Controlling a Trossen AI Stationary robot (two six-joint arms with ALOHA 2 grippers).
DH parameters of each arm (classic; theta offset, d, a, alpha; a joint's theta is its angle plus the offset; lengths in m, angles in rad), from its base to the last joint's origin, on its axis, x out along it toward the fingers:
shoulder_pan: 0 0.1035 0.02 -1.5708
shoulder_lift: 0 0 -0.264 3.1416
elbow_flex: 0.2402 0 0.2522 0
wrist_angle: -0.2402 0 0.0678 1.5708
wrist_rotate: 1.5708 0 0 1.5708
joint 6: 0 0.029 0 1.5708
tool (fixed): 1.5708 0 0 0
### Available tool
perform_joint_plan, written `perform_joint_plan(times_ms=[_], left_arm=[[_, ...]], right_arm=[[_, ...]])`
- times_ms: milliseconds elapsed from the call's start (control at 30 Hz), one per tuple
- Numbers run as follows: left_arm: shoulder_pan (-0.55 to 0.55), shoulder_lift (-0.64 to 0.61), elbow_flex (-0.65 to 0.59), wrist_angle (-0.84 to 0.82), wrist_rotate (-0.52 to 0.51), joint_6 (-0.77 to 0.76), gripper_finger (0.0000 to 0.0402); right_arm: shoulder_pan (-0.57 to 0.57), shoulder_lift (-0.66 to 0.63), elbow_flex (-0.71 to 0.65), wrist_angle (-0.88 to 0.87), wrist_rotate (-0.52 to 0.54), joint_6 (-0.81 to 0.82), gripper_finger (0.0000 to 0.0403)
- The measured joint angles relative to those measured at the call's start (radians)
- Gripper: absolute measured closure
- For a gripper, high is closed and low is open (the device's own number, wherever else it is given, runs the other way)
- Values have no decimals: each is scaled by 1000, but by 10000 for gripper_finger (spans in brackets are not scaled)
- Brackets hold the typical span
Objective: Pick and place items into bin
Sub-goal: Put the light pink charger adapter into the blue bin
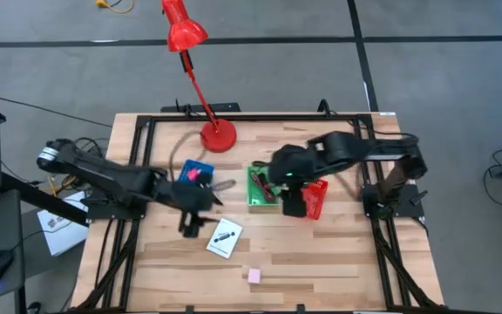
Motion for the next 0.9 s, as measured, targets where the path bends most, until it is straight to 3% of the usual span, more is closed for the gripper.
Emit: perform_joint_plan(times_ms=[167, 333, 500, 767, 900], left_arm=[[-50, 152, -89, 215, 19, 47, 182], [-81, 323, -71, 294, 99, 292, 182], [-99, 468, -8, 414, 191, 431, 182], [-103, 608, 86, 429, 202, 467, 182], [-102, 676, 113, 445, 316, 568, 182]], right_arm=[[3, -64, 0, 4, 34, -52, 235], [-3, -81, 0, 13, 34, -55, 237], [-7, -66, 1, 10, 32, -56, 236], [-7, -11, 0, -5, 30, -92, 237], [-8, 29, 0, -27, 30, -84, 237]])
